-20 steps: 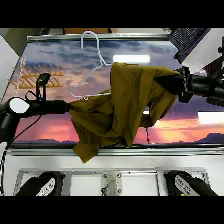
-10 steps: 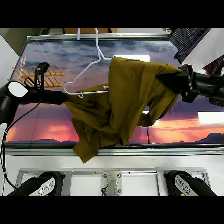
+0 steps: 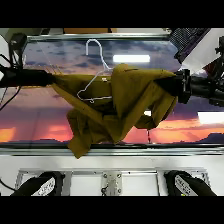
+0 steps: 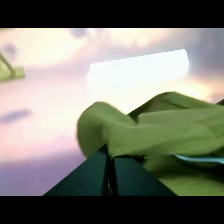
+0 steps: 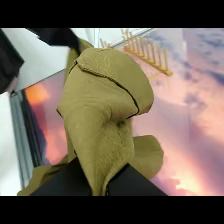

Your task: Fold the clothes and pants, and hang the long-sleeved shirts on hangers.

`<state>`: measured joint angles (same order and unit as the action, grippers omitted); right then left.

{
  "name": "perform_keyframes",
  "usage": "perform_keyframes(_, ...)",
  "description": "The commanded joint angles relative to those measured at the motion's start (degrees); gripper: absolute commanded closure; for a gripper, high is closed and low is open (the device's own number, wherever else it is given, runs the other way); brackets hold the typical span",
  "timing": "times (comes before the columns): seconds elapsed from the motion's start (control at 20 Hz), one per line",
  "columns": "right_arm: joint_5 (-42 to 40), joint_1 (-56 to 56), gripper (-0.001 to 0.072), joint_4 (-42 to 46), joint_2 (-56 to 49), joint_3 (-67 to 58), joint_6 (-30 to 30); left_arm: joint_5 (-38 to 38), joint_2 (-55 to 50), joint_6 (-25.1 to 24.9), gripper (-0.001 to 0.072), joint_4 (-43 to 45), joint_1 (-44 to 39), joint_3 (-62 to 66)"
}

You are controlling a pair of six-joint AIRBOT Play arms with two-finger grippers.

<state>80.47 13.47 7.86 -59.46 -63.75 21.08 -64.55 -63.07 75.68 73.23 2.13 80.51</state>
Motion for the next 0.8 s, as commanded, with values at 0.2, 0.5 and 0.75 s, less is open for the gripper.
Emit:
perform_keyframes(0.2, -7.56, -0.35, 0.0704, 1.01, 0.9, -0.04, 0.42, 0.94, 17.07, 5.6, 0.0693, 3.23, -9.4, 2.89)
perform_keyframes(0.5, -13.7, -2.97, 0.0705, -7.76, 2.32, -0.04, -0.26, 0.68, 27.67, 24.44, 0.0692, 22.82, -33.73, -5.79)
perform_keyframes(0.75, -14.1, -2.97, 0.0704, -15.28, 3.13, -0.04, -0.28, 9.68, 29.11, 28.2, 0.0691, 23.26, -48.22, -19.12)
